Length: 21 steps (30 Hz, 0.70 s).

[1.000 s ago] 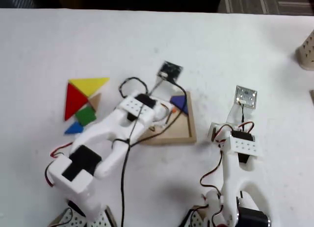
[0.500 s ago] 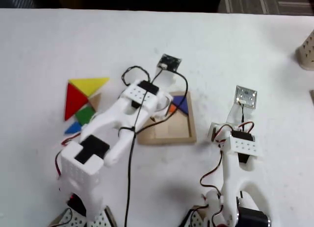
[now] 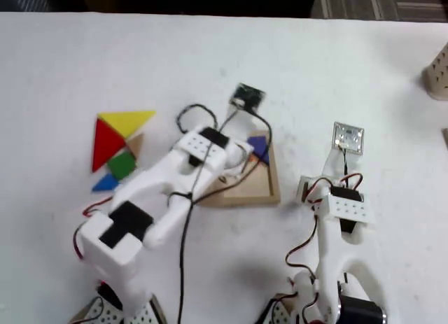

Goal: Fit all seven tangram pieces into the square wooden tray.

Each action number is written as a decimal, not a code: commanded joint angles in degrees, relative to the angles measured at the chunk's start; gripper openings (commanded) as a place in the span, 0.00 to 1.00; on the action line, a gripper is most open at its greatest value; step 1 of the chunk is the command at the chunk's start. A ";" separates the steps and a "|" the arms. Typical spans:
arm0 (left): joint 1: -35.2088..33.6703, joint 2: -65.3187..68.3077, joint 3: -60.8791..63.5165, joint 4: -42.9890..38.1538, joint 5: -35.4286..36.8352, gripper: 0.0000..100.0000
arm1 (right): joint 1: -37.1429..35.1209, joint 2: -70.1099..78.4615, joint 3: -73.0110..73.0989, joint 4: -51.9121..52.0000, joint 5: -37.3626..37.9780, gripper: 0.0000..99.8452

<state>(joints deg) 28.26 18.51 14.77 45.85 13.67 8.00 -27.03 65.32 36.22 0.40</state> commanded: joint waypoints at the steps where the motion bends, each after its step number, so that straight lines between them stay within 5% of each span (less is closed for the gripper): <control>1: 1.98 3.03 -5.36 -1.49 0.44 0.02 | -0.48 -2.15 -0.26 -0.84 0.88 0.06; 12: -5.85 12.97 -21.45 10.29 0.44 0.02 | -0.48 -2.15 -0.26 -0.84 0.97 0.06; 21: -2.68 6.64 -21.19 19.96 0.00 0.02 | -0.48 -2.15 -0.26 -0.92 1.05 0.06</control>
<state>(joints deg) 24.75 30.46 -3.60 62.29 13.67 8.00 -27.03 65.32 36.22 0.48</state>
